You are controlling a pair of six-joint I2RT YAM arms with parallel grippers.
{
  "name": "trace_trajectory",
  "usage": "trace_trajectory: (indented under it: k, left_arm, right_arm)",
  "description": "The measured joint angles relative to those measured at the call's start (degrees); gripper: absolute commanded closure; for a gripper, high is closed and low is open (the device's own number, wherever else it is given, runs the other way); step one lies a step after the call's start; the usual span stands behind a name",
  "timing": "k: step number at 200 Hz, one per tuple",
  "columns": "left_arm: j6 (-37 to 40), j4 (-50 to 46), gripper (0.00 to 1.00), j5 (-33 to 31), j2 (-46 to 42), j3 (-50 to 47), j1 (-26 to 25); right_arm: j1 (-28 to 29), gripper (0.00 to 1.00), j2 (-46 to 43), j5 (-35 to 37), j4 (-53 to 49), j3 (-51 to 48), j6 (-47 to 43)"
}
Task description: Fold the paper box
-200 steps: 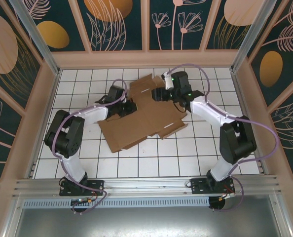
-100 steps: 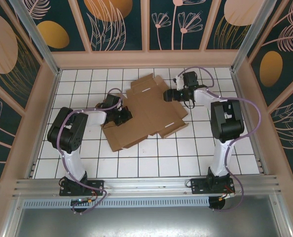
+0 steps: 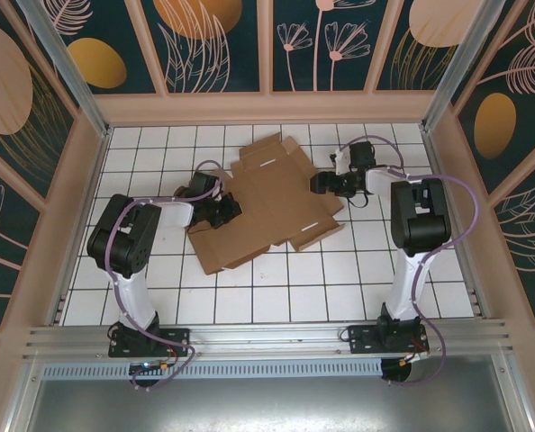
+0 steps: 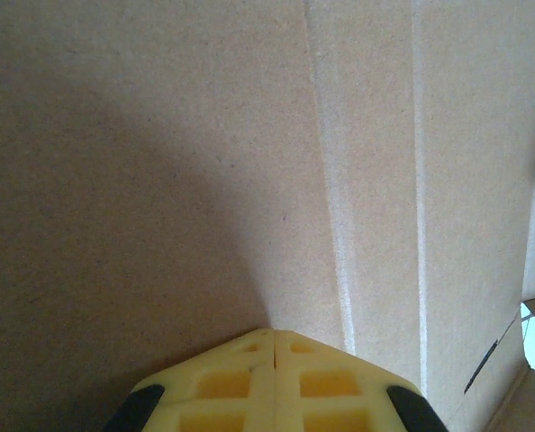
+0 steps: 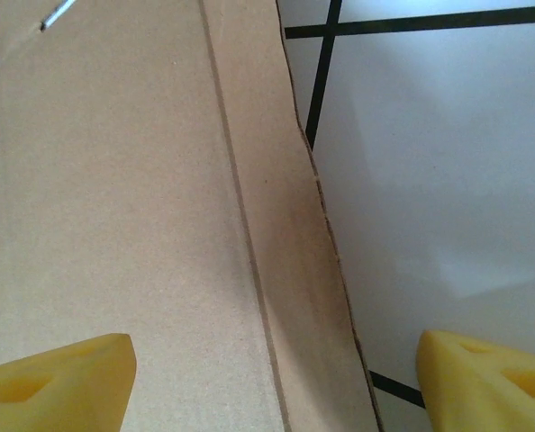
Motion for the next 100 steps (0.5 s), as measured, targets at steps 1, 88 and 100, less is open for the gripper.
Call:
trace_trajectory:
  k: [1, 88, 100]
  left_arm:
    - [0.0, 0.0, 1.0, 0.0, 0.0, 0.0, 0.0]
    - [-0.2, 0.5, 1.0, 0.6, 0.3, 0.0, 0.2]
    - [-0.2, 0.5, 1.0, 0.6, 0.3, 0.0, 0.2]
  right_arm:
    - [0.0, 0.2, 0.0, -0.1, 0.1, 0.0, 0.0]
    - [-0.7, 0.42, 0.0, -5.4, 2.4, -2.3, 3.4]
    - [-0.5, 0.44, 0.0, -5.7, 2.3, -2.3, 3.4]
